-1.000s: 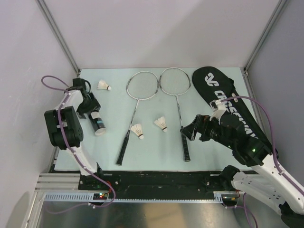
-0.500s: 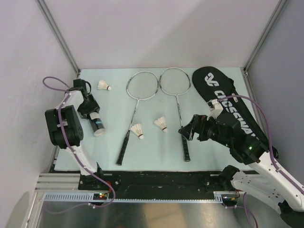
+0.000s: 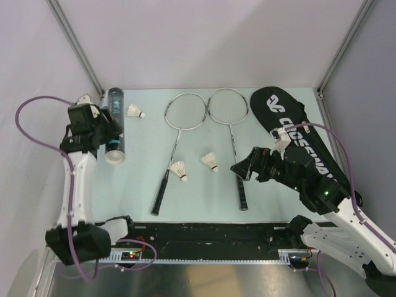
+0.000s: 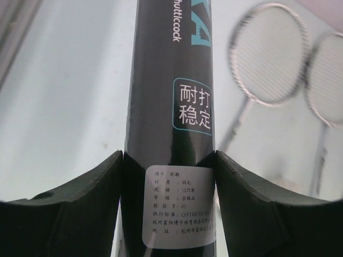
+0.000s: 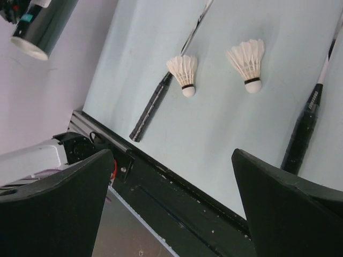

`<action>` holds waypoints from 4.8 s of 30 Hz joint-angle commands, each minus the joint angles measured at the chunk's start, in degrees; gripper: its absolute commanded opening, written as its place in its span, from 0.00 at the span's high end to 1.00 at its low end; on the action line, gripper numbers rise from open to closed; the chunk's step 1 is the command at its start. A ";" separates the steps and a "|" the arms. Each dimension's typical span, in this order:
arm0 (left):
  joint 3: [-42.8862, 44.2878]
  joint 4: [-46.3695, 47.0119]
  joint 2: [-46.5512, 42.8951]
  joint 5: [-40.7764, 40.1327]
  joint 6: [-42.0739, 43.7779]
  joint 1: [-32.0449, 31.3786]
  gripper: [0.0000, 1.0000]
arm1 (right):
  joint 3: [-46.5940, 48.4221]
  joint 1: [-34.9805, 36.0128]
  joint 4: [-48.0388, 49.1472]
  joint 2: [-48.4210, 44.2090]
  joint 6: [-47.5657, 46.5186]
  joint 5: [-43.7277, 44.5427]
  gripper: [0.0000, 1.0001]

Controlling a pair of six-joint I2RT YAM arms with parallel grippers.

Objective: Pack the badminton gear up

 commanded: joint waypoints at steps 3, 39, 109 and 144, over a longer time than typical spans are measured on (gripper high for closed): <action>-8.16 2.34 -13.20 11.98 1.82 -9.22 0.87 | 0.27 0.37 7.25 0.95 1.24 -0.96 0.02; -29.80 21.48 -45.27 36.69 -18.89 -20.05 0.96 | -2.29 6.85 56.24 26.34 13.66 -3.94 0.01; -23.53 7.01 -25.91 23.25 24.69 -48.83 0.63 | 11.15 -23.21 11.31 0.14 -7.47 -32.39 0.34; -23.47 7.05 -33.22 22.50 32.94 -55.39 0.67 | 6.69 -24.95 21.77 8.60 -0.30 -52.42 0.73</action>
